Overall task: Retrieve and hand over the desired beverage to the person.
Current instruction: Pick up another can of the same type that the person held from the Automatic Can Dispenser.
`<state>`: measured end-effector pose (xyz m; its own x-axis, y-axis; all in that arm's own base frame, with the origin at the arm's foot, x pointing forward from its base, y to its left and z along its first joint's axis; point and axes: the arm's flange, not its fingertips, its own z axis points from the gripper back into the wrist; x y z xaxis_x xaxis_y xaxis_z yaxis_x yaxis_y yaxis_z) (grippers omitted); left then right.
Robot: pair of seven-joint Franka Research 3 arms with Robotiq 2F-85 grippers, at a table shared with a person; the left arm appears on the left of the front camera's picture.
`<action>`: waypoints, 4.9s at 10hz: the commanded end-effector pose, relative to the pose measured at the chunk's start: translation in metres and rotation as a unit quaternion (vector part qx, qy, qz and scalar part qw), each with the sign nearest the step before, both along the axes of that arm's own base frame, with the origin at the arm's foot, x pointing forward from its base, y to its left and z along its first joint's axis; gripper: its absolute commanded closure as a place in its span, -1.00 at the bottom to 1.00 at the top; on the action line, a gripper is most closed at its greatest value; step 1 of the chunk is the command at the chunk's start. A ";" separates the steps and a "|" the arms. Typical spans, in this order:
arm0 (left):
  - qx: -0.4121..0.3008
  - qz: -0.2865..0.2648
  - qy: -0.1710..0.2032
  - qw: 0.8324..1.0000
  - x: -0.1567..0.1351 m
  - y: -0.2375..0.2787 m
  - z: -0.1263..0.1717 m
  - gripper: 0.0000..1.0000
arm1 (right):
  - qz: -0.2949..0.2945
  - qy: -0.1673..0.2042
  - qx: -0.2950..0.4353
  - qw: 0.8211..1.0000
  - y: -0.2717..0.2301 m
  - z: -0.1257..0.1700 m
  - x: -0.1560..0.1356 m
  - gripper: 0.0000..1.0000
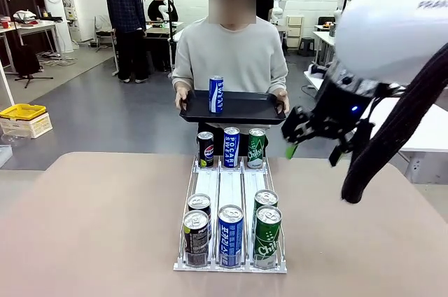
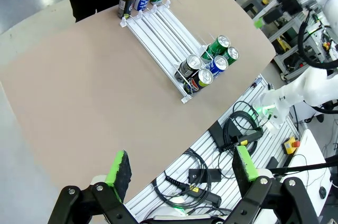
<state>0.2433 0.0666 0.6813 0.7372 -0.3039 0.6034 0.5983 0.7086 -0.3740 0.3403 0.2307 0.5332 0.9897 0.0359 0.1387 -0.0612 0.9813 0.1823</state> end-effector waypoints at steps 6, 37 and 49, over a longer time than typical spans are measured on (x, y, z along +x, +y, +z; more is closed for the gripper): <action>-0.003 -0.001 -0.005 1.000 0.001 0.001 0.000 -1.00 | 0.000 0.036 -0.090 0.995 0.084 -0.058 -0.022 -1.00; -0.003 -0.001 -0.005 1.000 0.001 0.001 0.000 -1.00 | 0.035 0.101 -0.090 0.990 0.080 -0.115 0.001 1.00; -0.003 -0.001 -0.005 1.000 0.001 0.001 0.000 -1.00 | -0.060 0.049 -0.109 0.991 0.141 0.183 0.007 0.05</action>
